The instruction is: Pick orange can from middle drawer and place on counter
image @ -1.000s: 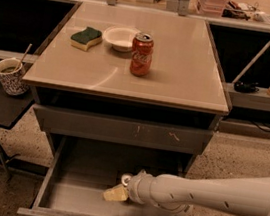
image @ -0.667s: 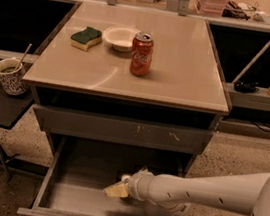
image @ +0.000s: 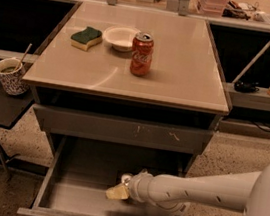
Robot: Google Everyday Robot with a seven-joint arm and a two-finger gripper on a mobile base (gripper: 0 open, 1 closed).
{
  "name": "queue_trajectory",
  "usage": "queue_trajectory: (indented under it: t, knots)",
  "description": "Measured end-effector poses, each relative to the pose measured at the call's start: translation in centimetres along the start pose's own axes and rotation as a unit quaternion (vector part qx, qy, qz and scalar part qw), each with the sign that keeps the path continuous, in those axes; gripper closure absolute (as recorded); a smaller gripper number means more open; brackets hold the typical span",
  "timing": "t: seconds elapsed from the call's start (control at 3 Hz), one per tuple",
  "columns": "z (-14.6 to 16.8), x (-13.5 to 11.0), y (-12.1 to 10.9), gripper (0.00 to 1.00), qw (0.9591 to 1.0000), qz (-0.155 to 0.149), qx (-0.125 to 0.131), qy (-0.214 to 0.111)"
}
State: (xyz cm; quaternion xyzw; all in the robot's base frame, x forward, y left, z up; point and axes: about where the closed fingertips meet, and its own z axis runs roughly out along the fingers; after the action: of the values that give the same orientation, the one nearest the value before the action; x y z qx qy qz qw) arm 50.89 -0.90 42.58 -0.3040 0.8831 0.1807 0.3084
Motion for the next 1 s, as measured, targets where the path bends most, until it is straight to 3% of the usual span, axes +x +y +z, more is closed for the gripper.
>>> queue_trajectory:
  t: [0.33,1.0]
  knots:
    - [0.04,0.09,-0.01,0.00,1.0000,0.000,0.000,0.001]
    - [0.04,0.09,0.00,0.42,1.0000,0.000,0.000,0.001]
